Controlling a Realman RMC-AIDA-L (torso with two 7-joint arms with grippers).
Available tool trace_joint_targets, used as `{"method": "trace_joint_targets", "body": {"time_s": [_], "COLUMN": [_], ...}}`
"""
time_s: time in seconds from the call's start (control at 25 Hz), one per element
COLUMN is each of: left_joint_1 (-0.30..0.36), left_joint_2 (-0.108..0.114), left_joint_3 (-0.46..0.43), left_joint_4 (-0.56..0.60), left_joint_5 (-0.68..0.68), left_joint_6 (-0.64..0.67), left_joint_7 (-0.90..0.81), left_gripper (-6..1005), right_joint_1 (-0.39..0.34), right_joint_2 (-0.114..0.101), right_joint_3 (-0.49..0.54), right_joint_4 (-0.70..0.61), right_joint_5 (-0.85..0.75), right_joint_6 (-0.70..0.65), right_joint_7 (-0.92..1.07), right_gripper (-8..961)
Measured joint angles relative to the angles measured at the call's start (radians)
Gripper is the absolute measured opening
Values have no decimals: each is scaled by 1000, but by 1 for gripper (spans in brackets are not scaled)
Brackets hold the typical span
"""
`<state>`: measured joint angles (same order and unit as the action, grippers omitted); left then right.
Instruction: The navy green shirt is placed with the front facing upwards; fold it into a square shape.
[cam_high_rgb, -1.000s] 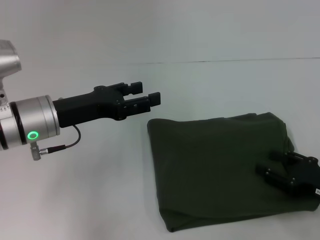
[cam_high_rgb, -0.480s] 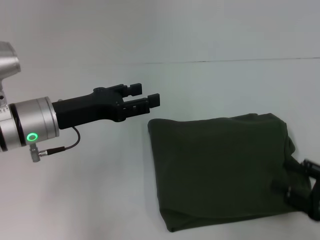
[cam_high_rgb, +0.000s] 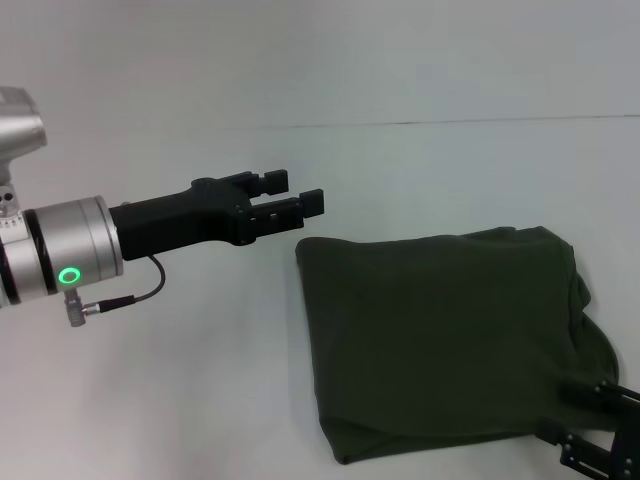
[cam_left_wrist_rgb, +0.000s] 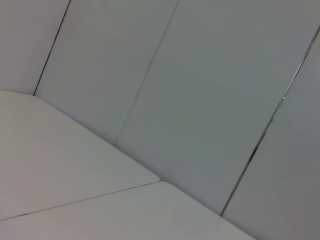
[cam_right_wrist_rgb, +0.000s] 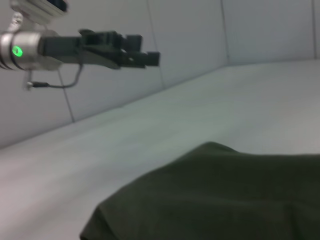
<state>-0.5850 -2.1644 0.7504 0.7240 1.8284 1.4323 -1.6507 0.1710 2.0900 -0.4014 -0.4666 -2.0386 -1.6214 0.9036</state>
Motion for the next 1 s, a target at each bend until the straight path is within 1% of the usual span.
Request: {"method": "trace_joint_targets", "body": {"time_s": [0.24, 0.36, 0.48, 0.56, 0.6, 0.68, 0.72, 0.8, 0.92, 1.0], "left_joint_1": [-2, 0, 4, 6, 8, 7, 7, -2, -33, -56], "left_joint_2": [0, 0, 1, 3, 5, 18, 18, 39, 62, 70], "left_joint_3": [-3, -6, -7, -9, -10, -2, -2, 6, 9, 9], "left_joint_4": [0, 0, 0, 0, 0, 4, 4, 8, 12, 12], "left_joint_5": [0, 0, 0, 0, 1, 18, 18, 56, 155, 229], "left_joint_6": [0, 0, -1, -2, -5, -16, -16, -18, -12, -9], "left_joint_7": [-1, -1, -3, -12, -28, -121, -121, -245, -440, -539], "left_gripper": [757, 756, 756, 756, 756, 757, 757, 757, 757, 757], "right_joint_1": [-8, -6, -10, -17, -20, -23, -21, -16, -4, 9], "right_joint_2": [1, 0, -4, -10, -15, -21, -25, -28, -26, -21], "right_joint_3": [13, 15, 51, 112, 159, 231, 264, 295, 300, 284], "right_joint_4": [20, 27, 17, 5, -4, -21, -30, -44, -65, -86], "right_joint_5": [-1, 5, 20, 22, 23, 23, 23, 23, 19, 3], "right_joint_6": [63, 57, -40, -137, -191, -261, -293, -316, -307, -289], "right_joint_7": [0, 0, -10, -26, -32, -34, -31, -21, -17, -16], "right_gripper": [642, 642, 643, 643, 643, 642, 642, 642, 641, 657]}}
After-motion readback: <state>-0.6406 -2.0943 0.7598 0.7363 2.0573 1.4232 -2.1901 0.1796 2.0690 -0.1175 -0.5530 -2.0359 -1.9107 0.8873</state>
